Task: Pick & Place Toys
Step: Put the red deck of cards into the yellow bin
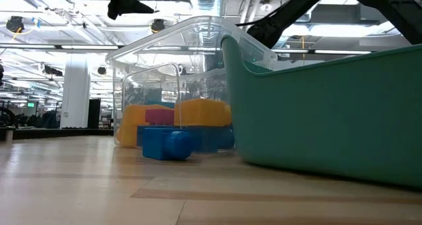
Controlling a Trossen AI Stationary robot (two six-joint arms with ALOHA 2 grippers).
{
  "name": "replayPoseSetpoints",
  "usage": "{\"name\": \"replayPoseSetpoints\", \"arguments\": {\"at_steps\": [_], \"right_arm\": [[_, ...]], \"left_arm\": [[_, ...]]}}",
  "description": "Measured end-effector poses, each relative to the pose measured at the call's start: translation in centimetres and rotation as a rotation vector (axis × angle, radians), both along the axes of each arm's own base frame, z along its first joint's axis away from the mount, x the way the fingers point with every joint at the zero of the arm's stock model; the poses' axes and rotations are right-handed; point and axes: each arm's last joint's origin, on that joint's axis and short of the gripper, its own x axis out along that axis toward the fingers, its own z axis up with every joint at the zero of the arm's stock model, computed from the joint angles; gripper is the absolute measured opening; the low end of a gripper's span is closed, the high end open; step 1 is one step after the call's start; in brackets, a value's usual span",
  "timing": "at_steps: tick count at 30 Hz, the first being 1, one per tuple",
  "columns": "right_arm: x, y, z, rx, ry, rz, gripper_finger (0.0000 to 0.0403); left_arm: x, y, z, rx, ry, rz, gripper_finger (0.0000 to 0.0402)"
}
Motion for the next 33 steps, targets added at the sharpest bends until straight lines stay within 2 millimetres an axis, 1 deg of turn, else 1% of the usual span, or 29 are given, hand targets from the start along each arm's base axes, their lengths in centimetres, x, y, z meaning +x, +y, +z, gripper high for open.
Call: {"name": "replayPoseSetpoints", "arguments": {"at_steps": [1, 3, 6, 9, 13, 17, 19, 23, 26, 30, 33], "right_arm": [[-0.1, -0.1, 0.4, -0.006, -0.010, -0.014, 0.0296], [-0.6, -0.2, 2.1, -0.022, -0.032, -0.026, 0.0296], [-1.1, 0.1, 5.5, -0.088, -0.111, -0.020, 0.0296], [-1.2, 1.2, 8.7, -0.169, -0.210, 0.000, 0.0296], [-1.5, 2.9, 12.6, -0.259, -0.352, 0.018, 0.0296], [-1.7, 4.3, 15.2, -0.361, -0.453, -0.008, 0.0296], [-1.9, 4.8, 16.0, -0.400, -0.476, -0.028, 0.0296], [-2.4, 5.2, 17.0, -0.440, -0.498, -0.067, 0.0296], [-2.7, 5.2, 17.3, -0.446, -0.501, -0.076, 0.0296], [-2.7, 5.3, 17.5, -0.448, -0.512, -0.081, 0.0296], [-2.6, 5.7, 17.5, -0.445, -0.514, -0.071, 0.0296]], "left_arm": [[0.0, 0.0, 0.0, 0.000, 0.000, 0.000, 0.0289], [0.0, 0.0, 0.0, 0.000, 0.000, 0.000, 0.0289], [0.1, 0.1, -0.1, -0.010, -0.003, 0.042, 0.0289], [0.6, 0.4, -0.4, -0.053, -0.005, 0.113, 0.0289], [2.1, 0.8, -1.2, -0.100, -0.005, 0.158, 0.0289], [4.6, 1.4, -2.3, -0.153, -0.034, 0.173, 0.0289], [6.0, 1.6, -2.9, -0.191, -0.059, 0.181, 0.0289], [8.5, 2.1, -4.2, -0.255, -0.120, 0.184, 0.0289], [10.2, 2.5, -4.7, -0.282, -0.208, 0.183, 0.0289], [12.1, 3.2, -5.7, -0.337, -0.303, 0.137, 0.0289], [13.1, 3.9, -6.8, -0.388, -0.324, 0.148, 0.0289]]}}
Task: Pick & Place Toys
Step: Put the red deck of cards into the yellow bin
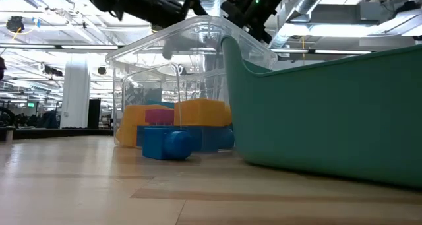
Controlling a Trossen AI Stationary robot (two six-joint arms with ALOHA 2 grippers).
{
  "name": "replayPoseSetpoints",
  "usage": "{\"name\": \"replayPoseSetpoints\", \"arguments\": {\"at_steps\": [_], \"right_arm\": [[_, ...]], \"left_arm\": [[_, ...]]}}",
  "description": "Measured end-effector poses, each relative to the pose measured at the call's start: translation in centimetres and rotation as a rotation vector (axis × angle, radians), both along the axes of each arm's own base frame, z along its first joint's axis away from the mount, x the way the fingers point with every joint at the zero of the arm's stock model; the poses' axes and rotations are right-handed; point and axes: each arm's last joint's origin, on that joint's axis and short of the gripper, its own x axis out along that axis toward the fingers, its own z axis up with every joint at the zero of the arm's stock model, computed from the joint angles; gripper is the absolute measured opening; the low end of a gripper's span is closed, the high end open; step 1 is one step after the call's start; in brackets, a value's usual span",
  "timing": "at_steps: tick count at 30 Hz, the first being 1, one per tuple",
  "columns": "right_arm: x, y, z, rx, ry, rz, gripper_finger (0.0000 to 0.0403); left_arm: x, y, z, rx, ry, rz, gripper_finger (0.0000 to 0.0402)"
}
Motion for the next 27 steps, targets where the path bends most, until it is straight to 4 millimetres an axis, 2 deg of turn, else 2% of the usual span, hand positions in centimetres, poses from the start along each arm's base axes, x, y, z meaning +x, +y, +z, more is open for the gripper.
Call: {"name": "replayPoseSetpoints", "arguments": {"at_steps": [7, 10, 14, 19, 20, 22, 27], "right_arm": [[0.1, 0.6, -0.1, -0.008, 0.021, 0.017, 0.0296], [0.1, 0.5, 0.0, -0.010, 0.013, 0.018, 0.0296], [0.1, 0.5, 0.0, -0.015, 0.015, 0.022, 0.0296], [0.0, 0.5, 0.0, -0.032, 0.028, 0.038, 0.0296], [0.1, 0.5, 0.0, -0.032, 0.029, 0.037, 0.0296], [0.0, 0.7, 0.1, -0.028, 0.023, 0.044, 0.0299], [0.1, 0.9, 0.8, 0.013, -0.043, 0.070, 0.0379]], "left_arm": [[1.2, 1.2, -0.7, -0.026, -0.063, -0.015, 0.0287], [1.4, 1.4, -0.3, -0.010, -0.066, -0.049, 0.0267], [1.3, 1.7, -0.4, 0.006, -0.048, -0.070, 0.0200], [1.2, 2.0, -0.6, -0.009, -0.031, -0.094, 0.0071], [1.2, 2.0, -0.6, -0.013, -0.029, -0.094, 0.0056], [1.2, 2.1, -0.6, -0.014, -0.030, -0.101, 0.0060], [1.2, 2.0, -0.5, -0.006, -0.027, -0.160, 0.0060]]}}
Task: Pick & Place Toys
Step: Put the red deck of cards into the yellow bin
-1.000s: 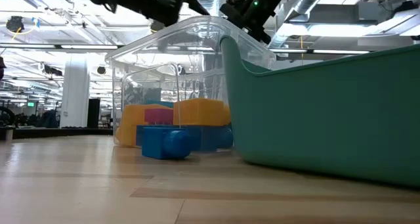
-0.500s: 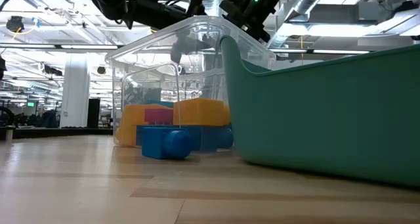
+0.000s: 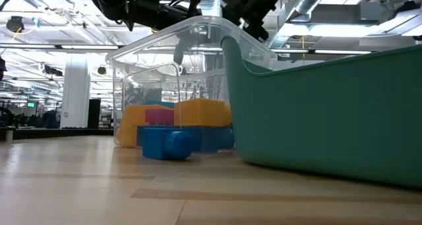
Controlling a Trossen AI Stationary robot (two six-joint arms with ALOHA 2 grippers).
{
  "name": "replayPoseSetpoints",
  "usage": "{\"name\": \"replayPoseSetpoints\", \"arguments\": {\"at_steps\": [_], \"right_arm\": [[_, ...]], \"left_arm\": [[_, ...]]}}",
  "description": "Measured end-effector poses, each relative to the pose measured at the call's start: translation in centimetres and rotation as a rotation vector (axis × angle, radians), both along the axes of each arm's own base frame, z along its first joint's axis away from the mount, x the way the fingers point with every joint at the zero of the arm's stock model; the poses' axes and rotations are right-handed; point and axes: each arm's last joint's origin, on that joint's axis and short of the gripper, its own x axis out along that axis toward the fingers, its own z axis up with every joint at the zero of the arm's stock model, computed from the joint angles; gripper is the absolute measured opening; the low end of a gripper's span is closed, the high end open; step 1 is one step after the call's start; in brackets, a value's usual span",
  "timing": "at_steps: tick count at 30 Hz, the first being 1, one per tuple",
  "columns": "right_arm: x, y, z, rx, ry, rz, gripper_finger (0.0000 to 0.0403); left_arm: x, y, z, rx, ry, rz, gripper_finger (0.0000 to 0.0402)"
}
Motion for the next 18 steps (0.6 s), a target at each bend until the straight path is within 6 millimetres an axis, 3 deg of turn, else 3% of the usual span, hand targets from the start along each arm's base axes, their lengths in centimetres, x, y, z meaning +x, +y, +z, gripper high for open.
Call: {"name": "replayPoseSetpoints", "arguments": {"at_steps": [3, 7, 18], "right_arm": [[-0.2, -0.3, 0.1, 0.034, -0.010, 0.005, 0.0376], [-1.4, -0.9, 0.7, 0.039, 0.011, -0.026, 0.0356], [-6.9, -1.9, 4.9, 0.015, -0.045, -0.134, 0.0363]], "left_arm": [[-0.3, 0.3, 0.2, 0.024, 0.004, -0.004, 0.0060], [-2.0, 1.3, 1.0, 0.066, 0.097, 0.038, 0.0060], [-12.5, 4.5, 2.5, 0.176, 0.549, 0.039, 0.0060]]}}
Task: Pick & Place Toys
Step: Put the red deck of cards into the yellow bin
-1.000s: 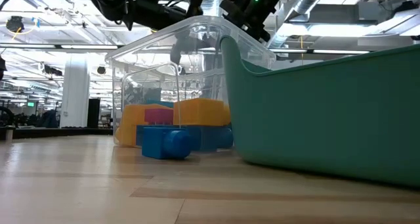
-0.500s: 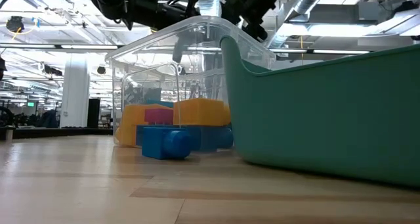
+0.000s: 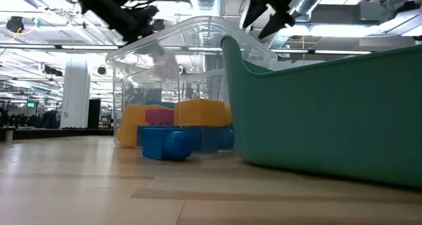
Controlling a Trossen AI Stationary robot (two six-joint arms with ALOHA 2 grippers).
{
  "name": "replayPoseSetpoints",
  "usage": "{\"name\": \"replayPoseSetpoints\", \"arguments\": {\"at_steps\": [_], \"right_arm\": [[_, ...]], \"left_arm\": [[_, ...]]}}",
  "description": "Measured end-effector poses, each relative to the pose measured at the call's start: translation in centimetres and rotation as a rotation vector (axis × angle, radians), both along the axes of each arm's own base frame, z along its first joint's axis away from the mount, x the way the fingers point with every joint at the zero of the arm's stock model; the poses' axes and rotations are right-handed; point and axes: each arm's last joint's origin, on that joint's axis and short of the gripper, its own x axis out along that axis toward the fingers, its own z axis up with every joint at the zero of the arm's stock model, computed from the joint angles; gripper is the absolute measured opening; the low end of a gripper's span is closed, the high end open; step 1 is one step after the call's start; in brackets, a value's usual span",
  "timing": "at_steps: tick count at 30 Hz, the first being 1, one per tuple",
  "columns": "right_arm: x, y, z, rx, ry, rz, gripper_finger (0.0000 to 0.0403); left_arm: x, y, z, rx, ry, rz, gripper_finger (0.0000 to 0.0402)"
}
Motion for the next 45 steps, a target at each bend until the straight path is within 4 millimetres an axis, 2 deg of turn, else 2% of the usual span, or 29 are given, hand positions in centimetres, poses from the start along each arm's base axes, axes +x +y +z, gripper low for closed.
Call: {"name": "replayPoseSetpoints", "arguments": {"at_steps": [4, 10, 16, 24, 31, 42, 45], "right_arm": [[-1.7, 0.1, 1.5, -0.007, -0.062, -0.031, 0.0363], [-3.2, 0.7, 3.0, -0.001, -0.135, -0.052, 0.0364], [-3.8, 1.9, 3.8, 0.019, -0.191, -0.040, 0.0364], [-3.7, 3.2, 4.0, 0.050, -0.220, -0.014, 0.0364], [-3.6, 3.4, 4.0, 0.058, -0.225, -0.012, 0.0364], [-3.8, 3.1, 4.0, 0.032, -0.217, -0.042, 0.0364], [-3.8, 3.1, 4.0, 0.030, -0.216, -0.040, 0.0364]], "left_arm": [[-2.4, 1.0, 0.1, 0.031, 0.028, -0.162, 0.0060], [-3.9, 3.6, -1.5, 0.032, 0.059, -0.290, 0.0060], [-4.2, 6.9, -4.9, 0.012, 0.112, -0.365, 0.0060], [-3.7, 9.8, -8.5, 0.051, 0.149, -0.423, 0.0060], [-3.6, 10.6, -10.0, 0.026, 0.170, -0.435, 0.0060], [-3.6, 10.6, -10.1, 0.026, 0.173, -0.435, 0.0061], [-3.6, 10.5, -9.8, 0.044, 0.202, -0.410, 0.0106]]}}
